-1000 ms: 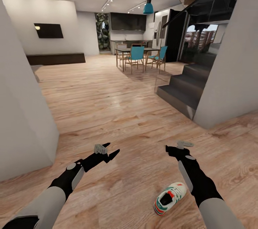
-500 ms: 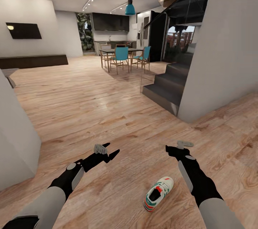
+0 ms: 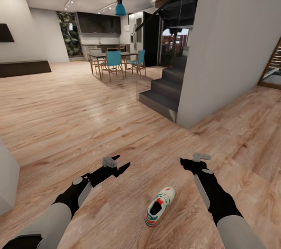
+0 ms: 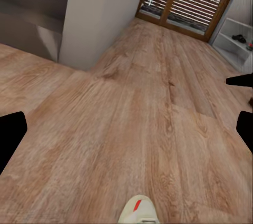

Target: Pick up the two gym shoes and the two sandals from the corridor floor and place them onto the hallstand (shoe rack) in the corridor, making sure they are on the rack and not on the floor. Arrange them so the two gym shoes are next to each other and the two sandals are next to each other.

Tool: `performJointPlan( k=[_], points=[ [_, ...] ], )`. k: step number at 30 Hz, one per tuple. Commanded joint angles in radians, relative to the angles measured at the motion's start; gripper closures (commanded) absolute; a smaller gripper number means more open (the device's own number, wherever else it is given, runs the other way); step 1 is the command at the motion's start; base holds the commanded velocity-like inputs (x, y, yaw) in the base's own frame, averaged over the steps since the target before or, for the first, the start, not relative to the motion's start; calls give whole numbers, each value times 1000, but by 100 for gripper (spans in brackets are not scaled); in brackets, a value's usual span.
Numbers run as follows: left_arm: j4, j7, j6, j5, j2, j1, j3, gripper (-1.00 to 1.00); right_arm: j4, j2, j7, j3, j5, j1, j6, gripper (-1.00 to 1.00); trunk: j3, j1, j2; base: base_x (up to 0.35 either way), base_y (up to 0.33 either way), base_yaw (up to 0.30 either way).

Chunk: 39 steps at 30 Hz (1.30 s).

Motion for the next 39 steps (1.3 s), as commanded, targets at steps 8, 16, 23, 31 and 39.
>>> performJointPlan(
  k=[8,16,23,31,39],
  points=[
    [1,-5,-2,2,0,0,3,-100,-1,0,-6,2,-10,-1,4,-100,-4,0,0,0,0,-293],
    [1,-5,-2,2,0,0,2,-100,-1,0,-6,2,-10,-1,4,-100,-7,0,0,0,0,-292],
    [1,-5,-2,2,0,0,2,-100,0,0,-6,2,-10,-1,4,-100,-10,0,0,40,31,-292],
    [1,-5,-2,2,0,-1,2,-100,-1,0,-6,2,-10,-1,4,-100,-14,0,0,161,219,-292],
    [1,-5,-2,2,0,0,3,-100,-1,0,-6,2,-10,-1,4,-100,-17,0,0,55,61,-292]
  ],
)
